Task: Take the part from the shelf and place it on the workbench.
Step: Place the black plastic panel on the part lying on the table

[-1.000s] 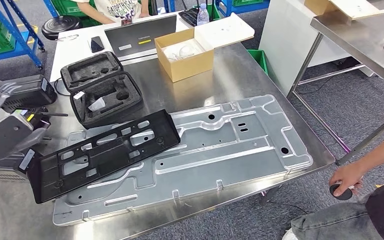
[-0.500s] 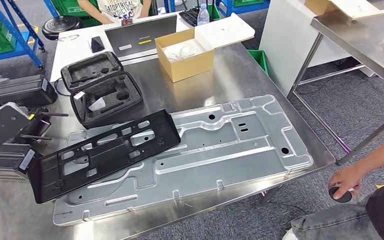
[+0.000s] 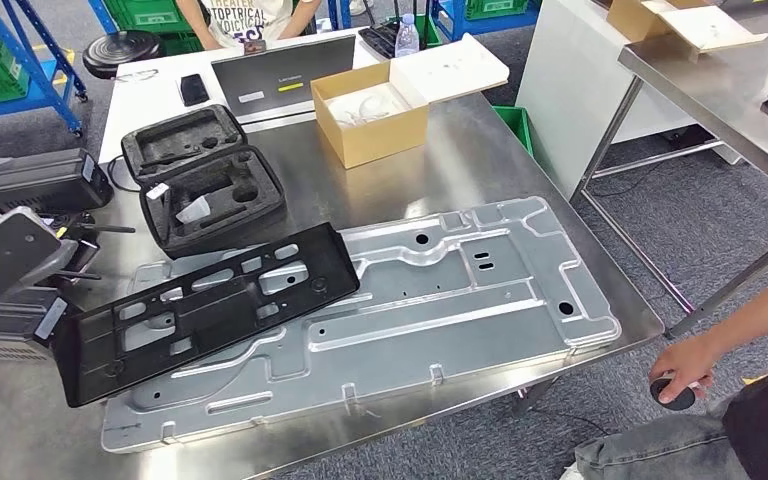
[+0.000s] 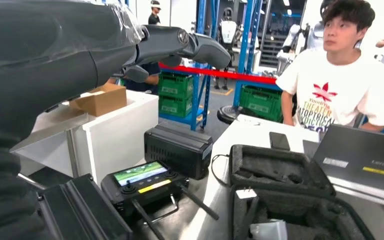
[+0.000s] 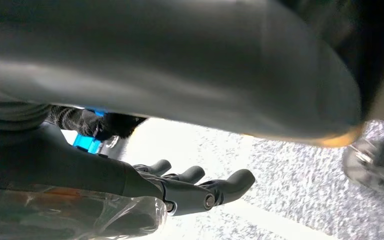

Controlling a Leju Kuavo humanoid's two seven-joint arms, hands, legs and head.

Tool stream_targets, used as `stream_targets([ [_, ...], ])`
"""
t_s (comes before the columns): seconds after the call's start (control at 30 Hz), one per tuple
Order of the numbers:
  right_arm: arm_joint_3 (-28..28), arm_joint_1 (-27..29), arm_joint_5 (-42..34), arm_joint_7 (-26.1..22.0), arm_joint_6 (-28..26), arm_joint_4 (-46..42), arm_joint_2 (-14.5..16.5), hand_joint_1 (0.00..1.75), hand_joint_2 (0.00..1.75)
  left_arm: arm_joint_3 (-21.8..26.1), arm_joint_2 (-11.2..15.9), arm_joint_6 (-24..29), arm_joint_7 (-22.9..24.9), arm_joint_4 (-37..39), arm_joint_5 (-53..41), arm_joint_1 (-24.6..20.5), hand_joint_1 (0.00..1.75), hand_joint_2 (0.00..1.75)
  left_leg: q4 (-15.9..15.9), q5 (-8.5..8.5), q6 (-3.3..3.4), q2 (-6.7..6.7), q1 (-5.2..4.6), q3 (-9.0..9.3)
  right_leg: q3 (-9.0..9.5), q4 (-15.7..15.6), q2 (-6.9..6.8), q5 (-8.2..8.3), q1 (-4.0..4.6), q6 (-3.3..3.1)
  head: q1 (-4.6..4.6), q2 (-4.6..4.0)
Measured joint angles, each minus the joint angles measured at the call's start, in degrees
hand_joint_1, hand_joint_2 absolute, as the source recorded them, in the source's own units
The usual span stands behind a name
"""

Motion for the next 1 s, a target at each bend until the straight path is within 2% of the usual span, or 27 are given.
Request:
stream_targets([
  [0.03,0.0,0.0,0.0,0.0,0.0,0.0,0.0,0.0,0.0,0.0,0.0,0.0,0.0,0.0,0.0,0.0,0.0,1.75,0.4,-0.27,-0.53,-0.08,0.09,-0.14,1.44,-3.0,0.17,0.95,-0.13,-0.12,0.01,0.0],
  [0.07,0.0,0.0,0.0,0.0,0.0,0.0,0.1,0.0,0.0,0.0,0.2,-0.1,0.0,-0.1,-0.1,0.0,0.0,1.75,0.7,-0.42,-1.03,-0.17,0.08,-0.27,2.15,-4.5,0.36,1.22,-0.14,-0.48,-0.01,0.0],
  [0.13,0.0,0.0,0.0,0.0,0.0,0.0,0.0,0.0,0.0,0.1,0.4,-0.1,0.2,-0.2,-0.2,-0.1,0.0,1.75,0.7,-0.41,-1.59,-0.26,0.15,-0.34,1.95,-4.4,0.58,0.99,0.05,-1.74,-0.04,0.0],
  [0.2,0.1,-0.1,0.0,0.1,0.0,0.0,-0.1,0.0,0.0,0.1,0.5,-0.3,0.3,-0.3,-0.5,-0.1,0.0,1.75,1.6,-1.14,-1.88,-0.1,0.37,-0.72,1.98,-4.3,0.51,1.0,0.13,-2.64,-0.06,0.0],
  [0.23,0.2,-0.1,0.0,0.1,0.0,0.0,-0.1,0.0,0.0,0.1,0.5,-0.3,0.3,-0.3,-0.6,0.0,0.0,1.75,3.6,-2.33,-1.92,0.02,0.4,-1.57,2.03,-4.4,0.47,1.01,0.17,-3.01,-0.09,0.0],
  [0.27,0.2,-0.1,0.0,0.2,0.0,0.0,-0.1,0.0,0.0,0.1,0.5,-0.3,0.3,-0.4,-0.6,0.0,0.0,1.75,6.9,-4.06,-1.89,0.14,0.29,-3.1,2.08,-4.4,0.43,1.02,0.25,-3.3,-0.13,0.0],
  [0.33,0.4,-0.1,0.0,0.2,0.0,0.0,-0.1,0.0,0.0,0.1,0.5,-0.4,0.3,-0.4,-0.7,0.1,0.0,1.75,15.5,-7.5,-1.62,0.2,-0.05,-7.14,2.09,-4.4,0.38,0.96,0.58,-3.6,-0.17,0.0],
  [0.37,0.5,-0.1,0.0,0.2,0.0,0.0,-0.1,0.0,0.0,0.1,0.5,-0.4,0.3,-0.4,-0.8,0.3,0.0,1.75,18.5,-8.22,-1.41,0.2,-0.23,-8.67,2.12,-4.4,0.37,0.92,0.78,-3.69,-0.17,0.0],
  [0.4,0.6,0.0,0.0,0.2,0.0,0.0,-0.1,0.0,0.0,0.1,0.5,-0.4,0.4,-0.4,-0.8,0.4,0.0,1.75,19.1,-7.81,-1.07,0.2,-0.44,-9.17,2.2,-4.4,0.36,0.87,1.01,-3.78,-0.17,0.0],
  [0.43,0.6,0.0,0.1,0.2,0.0,0.0,-0.1,0.0,0.0,0.1,0.5,-0.4,0.4,-0.4,-0.8,0.6,0.0,1.75,17.4,-6.4,-0.6,0.2,-0.68,-8.53,2.32,-4.4,0.37,0.83,1.22,-3.86,-0.17,0.0],
  [0.5,0.7,-0.1,0.1,0.2,0.0,0.0,-0.1,0.0,0.0,0.2,0.6,-0.4,0.4,-0.4,-0.9,0.6,0.0,1.75,9.3,-2.49,0.72,0.2,-1.42,-4.97,2.55,-4.4,0.38,0.74,1.53,-3.95,-0.16,0.0],
  [0.53,0.7,-0.1,0.1,0.2,0.0,0.0,-0.1,0.0,0.0,0.2,0.6,-0.4,0.4,-0.4,-1.0,0.5,0.0,1.75,5.6,-1.2,1.15,0.25,-1.78,-3.3,2.52,-4.4,0.41,0.7,1.7,-3.94,-0.16,0.0],
  [0.57,0.7,-0.1,0.1,0.2,0.0,0.0,-0.1,0.0,0.0,0.3,0.6,-0.4,0.4,-0.4,-1.1,0.5,0.0,1.75,3.2,-0.53,1.34,0.28,-2.09,-2.23,2.39,-4.4,0.43,0.67,1.8,-3.91,-0.14,0.0],
  [0.67,0.8,-0.1,0.2,0.2,0.0,0.0,-0.1,0.0,0.0,0.3,0.6,-0.4,0.6,-0.4,-1.4,0.7,0.0,1.75,1.9,-0.27,1.13,0.29,-2.32,-1.77,2.04,-4.3,0.43,0.6,1.8,-3.53,-0.13,0.0],
  [0.73,0.8,-0.1,0.2,0.2,0.0,0.0,-0.2,0.0,0.0,0.3,0.6,-0.4,0.6,-0.5,-1.6,0.9,0.0,1.75,1.6,-0.03,1.34,0.37,-2.0,-1.66,1.4,-2.5,0.33,-0.83,1.83,-3.08,-0.08,0.0],
  [0.77,0.8,-0.1,0.2,0.2,0.0,0.0,-0.2,0.0,0.0,0.3,0.6,-0.4,0.7,-0.5,-1.6,0.9,0.0,1.75,1.5,0.09,1.47,0.44,-1.82,-1.62,0.35,0.0,0.29,-2.5,1.83,-2.88,-0.07,0.0],
  [0.83,0.8,-0.1,0.2,0.2,0.0,0.0,-0.3,0.0,0.0,0.2,0.6,-0.4,0.7,-0.5,-1.7,1.0,0.0,1.75,1.5,0.16,1.64,0.54,-1.77,-1.73,-2.99,7.6,0.22,-6.34,1.71,-2.57,-0.03,0.0],
  [0.87,0.8,-0.1,0.2,0.2,0.0,0.0,-0.3,0.0,0.0,0.2,0.6,-0.4,0.7,-0.5,-1.7,1.1,0.0,1.75,1.5,0.19,1.68,0.56,-1.75,-1.79,-4.46,10.9,0.21,-7.47,1.63,-2.44,-0.03,0.0],
  [0.9,0.8,-0.1,0.2,0.2,0.0,0.0,-0.3,0.0,0.0,0.1,0.6,-0.4,0.7,-0.5,-1.7,1.2,0.0,1.75,1.5,0.21,1.68,0.56,-1.71,-1.83,-5.05,12.3,0.18,-7.52,1.54,-2.32,-0.02,0.0],
  [0.93,0.8,0.0,0.2,0.2,0.0,0.0,-0.4,0.0,0.0,0.1,0.6,-0.4,0.7,-0.5,-1.8,1.3,0.0,1.75,1.6,0.22,1.64,0.54,-1.63,-1.82,-4.53,11.4,0.13,-6.48,1.43,-2.22,-0.02,0.0],
  [1.0,0.8,-0.1,0.3,0.2,0.0,0.0,-0.5,0.0,0.0,0.1,0.6,-0.4,0.7,-0.5,-1.9,1.4,0.0,1.75,1.7,0.16,1.37,0.45,-1.46,-1.76,-0.84,4.2,0.01,-2.64,1.16,-2.04,-0.02,0.0],
])
